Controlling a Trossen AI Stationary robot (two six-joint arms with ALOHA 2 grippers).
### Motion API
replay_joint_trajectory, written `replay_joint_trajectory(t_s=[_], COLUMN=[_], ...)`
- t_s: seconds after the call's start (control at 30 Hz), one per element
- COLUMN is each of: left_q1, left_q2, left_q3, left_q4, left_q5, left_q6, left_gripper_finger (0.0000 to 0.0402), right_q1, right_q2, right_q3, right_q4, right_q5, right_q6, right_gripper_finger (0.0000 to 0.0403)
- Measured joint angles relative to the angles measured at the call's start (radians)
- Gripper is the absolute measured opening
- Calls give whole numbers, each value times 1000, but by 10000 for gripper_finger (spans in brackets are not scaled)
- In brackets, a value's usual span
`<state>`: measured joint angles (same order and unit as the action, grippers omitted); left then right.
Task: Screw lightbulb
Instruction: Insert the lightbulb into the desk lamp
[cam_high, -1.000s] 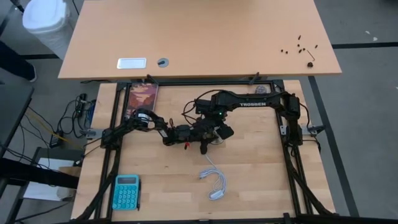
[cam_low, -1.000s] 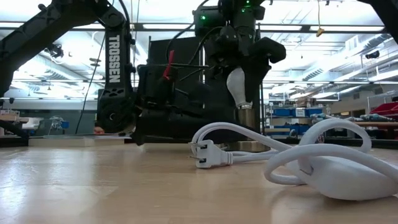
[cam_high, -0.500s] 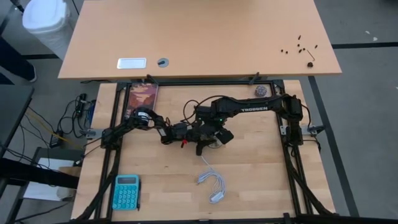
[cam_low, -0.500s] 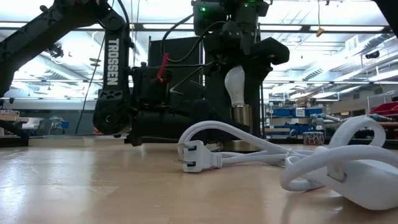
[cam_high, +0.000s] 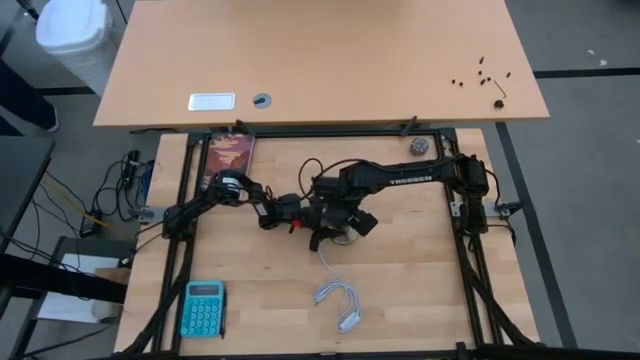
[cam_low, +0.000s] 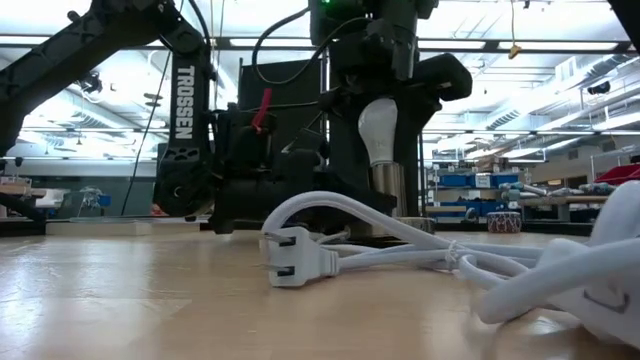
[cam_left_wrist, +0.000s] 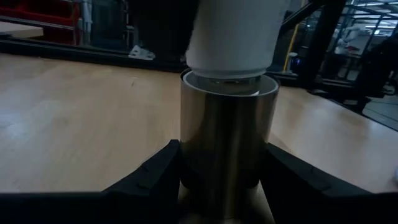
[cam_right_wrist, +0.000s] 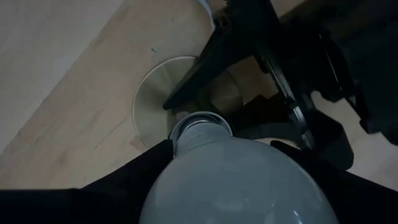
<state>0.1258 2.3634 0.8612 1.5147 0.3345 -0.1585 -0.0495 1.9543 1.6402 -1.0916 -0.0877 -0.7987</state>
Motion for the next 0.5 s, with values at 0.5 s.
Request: replay_joint_trajectory(t_s=[0.5], left_q1=[5], left_q2=[0], left_q3=[1], left_q4=[5], left_q5=[-2], left_q6=[19], left_gripper_finger=[198], right_q1=[-1], right_q2=[2], right_q3=[0], right_q4=[11], right_q5=[-53], right_q6=[41], right_gripper_finger=[278])
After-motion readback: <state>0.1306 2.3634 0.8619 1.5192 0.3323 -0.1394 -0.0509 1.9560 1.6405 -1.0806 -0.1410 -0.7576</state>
